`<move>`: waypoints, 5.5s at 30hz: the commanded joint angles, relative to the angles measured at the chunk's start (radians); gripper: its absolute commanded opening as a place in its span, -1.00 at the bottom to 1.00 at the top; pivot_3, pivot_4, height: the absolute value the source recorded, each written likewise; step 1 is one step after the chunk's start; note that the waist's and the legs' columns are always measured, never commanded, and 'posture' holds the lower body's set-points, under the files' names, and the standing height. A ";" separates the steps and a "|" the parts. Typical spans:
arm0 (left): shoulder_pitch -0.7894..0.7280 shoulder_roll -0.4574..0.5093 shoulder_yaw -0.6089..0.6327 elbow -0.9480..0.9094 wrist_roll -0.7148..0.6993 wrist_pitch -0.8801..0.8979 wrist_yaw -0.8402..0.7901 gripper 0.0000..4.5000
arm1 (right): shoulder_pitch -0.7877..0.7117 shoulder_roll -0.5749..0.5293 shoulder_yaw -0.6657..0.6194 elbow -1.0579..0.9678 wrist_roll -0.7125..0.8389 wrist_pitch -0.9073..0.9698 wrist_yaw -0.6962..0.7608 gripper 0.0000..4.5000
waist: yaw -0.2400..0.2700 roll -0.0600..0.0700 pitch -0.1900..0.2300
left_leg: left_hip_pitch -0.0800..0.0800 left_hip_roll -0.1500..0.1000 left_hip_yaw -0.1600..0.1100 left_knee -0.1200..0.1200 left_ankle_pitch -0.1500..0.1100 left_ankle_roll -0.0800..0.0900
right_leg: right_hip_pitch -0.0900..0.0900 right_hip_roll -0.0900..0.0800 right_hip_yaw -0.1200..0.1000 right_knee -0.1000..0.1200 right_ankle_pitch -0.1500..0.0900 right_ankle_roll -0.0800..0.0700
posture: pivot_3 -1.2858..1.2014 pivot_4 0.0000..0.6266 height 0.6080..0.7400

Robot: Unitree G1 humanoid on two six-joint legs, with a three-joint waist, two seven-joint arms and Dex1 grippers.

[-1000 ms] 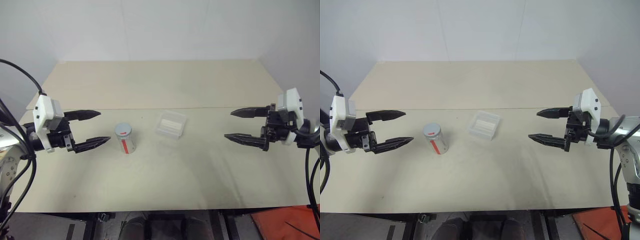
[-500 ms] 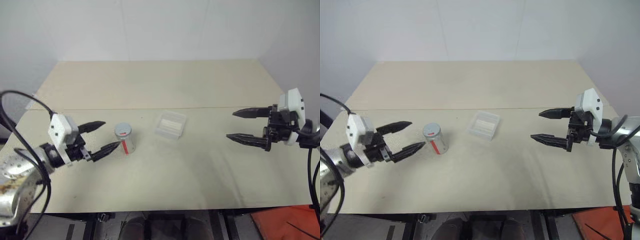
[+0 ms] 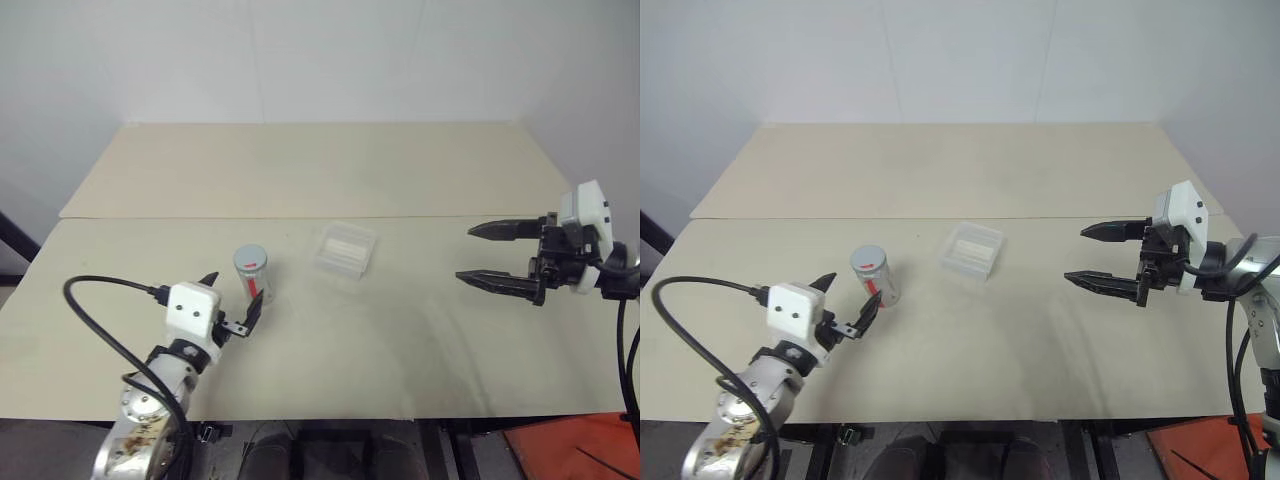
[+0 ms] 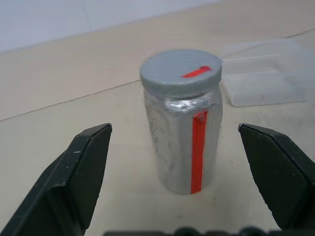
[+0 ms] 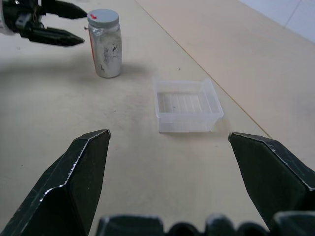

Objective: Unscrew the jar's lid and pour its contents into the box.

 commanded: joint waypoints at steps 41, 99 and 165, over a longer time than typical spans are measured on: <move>-0.206 -0.283 -0.135 0.347 0.276 -0.234 0.278 0.45 | 0.007 -0.034 -0.063 -0.082 0.029 0.000 -0.014 1.00 | 0.001 0.000 0.000 | -0.001 0.000 -0.001 0.001 -0.004 0.006 | 0.000 -0.001 -0.001 0.000 0.000 0.000 | 0.03 -0.52 1.00; -0.958 0.269 -0.104 0.753 -0.357 0.025 -1.063 -0.14 | -0.614 0.556 0.395 -0.071 -0.001 0.384 -0.461 0.92 | -0.031 0.000 0.000 | -0.015 -0.002 0.001 0.001 0.005 -0.007 | -0.016 0.005 -0.005 0.006 0.000 0.001 | 0.03 -0.52 1.00; -0.925 0.285 -0.093 0.792 -0.323 -0.103 -1.104 -0.14 | -0.604 0.619 0.453 0.042 -0.189 0.153 -0.404 0.98 | -0.034 0.000 0.001 | -0.015 -0.002 0.000 0.003 0.005 -0.007 | -0.017 0.005 -0.004 0.012 0.000 0.001 | 0.03 -0.52 1.00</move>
